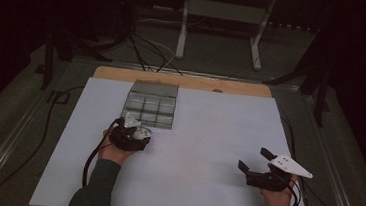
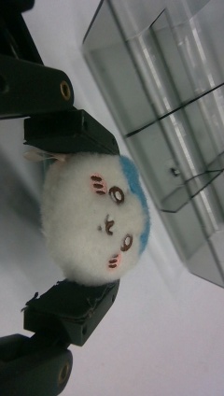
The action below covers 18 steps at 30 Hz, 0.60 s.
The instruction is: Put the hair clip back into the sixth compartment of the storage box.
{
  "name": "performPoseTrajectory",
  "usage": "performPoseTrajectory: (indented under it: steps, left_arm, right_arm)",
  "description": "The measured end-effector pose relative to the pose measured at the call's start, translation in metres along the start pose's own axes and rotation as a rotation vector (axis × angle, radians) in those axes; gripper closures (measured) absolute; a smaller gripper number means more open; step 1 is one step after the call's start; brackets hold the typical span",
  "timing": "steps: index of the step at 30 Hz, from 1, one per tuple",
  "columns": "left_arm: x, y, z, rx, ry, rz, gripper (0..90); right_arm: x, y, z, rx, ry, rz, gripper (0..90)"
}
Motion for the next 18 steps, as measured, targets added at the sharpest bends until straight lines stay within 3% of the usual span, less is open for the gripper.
performPoseTrajectory:
  steps: [18]
  left_arm:
    - [0.001,-0.039,0.009,-0.056,-0.018,-0.008,34.5]
  right_arm:
    - [0.0,-0.001,0.0,-0.007,0.002,-0.003,1.0]
Point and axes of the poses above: each handheld gripper's, and its own axes: z roughly backward along the jaws, y roughly out of its underside, x roughly to its left, the point moved 9 cm from there along -z, roughly forward along the jaws, and after that the axes turned 6 degrees about y, right-handed, at the moved point
